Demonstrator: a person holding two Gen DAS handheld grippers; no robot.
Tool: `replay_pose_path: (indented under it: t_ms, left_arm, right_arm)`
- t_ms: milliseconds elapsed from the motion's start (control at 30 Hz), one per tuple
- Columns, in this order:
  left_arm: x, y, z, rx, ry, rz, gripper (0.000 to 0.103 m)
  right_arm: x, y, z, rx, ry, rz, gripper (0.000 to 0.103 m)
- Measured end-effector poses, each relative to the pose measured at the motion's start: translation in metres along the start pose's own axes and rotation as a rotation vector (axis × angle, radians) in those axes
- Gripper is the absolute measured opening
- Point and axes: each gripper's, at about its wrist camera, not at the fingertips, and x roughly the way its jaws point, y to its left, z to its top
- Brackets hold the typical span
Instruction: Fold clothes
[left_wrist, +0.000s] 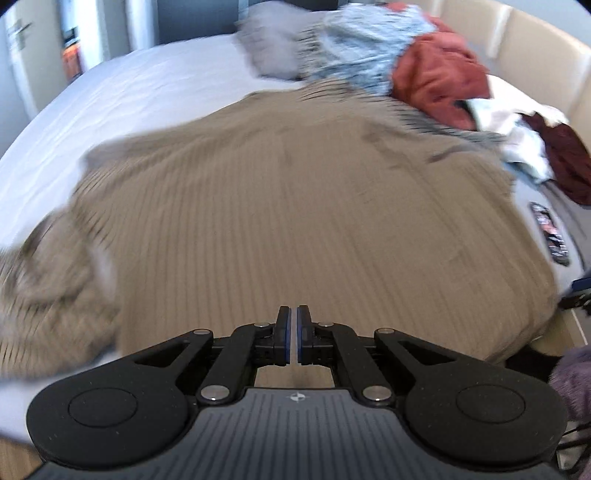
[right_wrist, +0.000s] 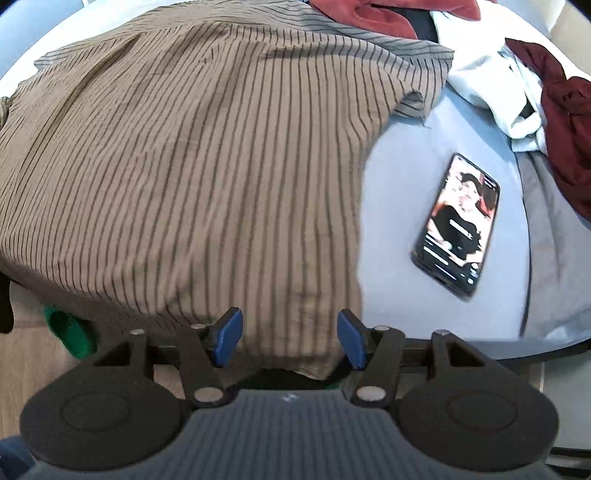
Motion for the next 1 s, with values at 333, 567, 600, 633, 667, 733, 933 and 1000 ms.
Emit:
replay_pose_path:
  t_ms: [333,567,600,633,667,733,933,1000]
  left_arm:
    - [0.071,-0.16,0.098,0.231,-0.009,-0.171,0.019]
    - [0.142,-0.269,0.167,0.317,0.02,-0.231,0.043]
    - [0.155,-0.282,0.177,0.311,0.031,-0.235,0.043]
    - [0.165,-0.292,0.185,0.299,0.042,-0.237,0.043]
    - [0.177,-0.303,0.195,0.282,0.053,-0.239,0.043]
    - [0.202,-0.324,0.213,0.249,0.078,-0.248,0.043]
    - [0.266,-0.379,0.247,0.205,0.143,-0.23,0.043]
    - [0.283,-0.399,0.251,0.241,0.153,-0.205,0.044]
  right_arm:
    - [0.045,-0.008,-0.023,-0.117,0.159,0.096,0.068]
    - [0.071,-0.026,-0.016,-0.114,0.19,0.096,0.069]
    - [0.074,-0.027,-0.015,-0.114,0.201,0.086,0.069]
    - [0.077,-0.028,-0.014,-0.125,0.211,0.071,0.069]
    - [0.079,-0.028,-0.014,-0.143,0.21,0.058,0.069]
    - [0.082,-0.027,-0.013,-0.167,0.21,0.043,0.069]
    - [0.083,-0.021,-0.008,-0.21,0.198,0.048,0.07]
    - [0.081,-0.018,-0.007,-0.22,0.195,0.053,0.07]
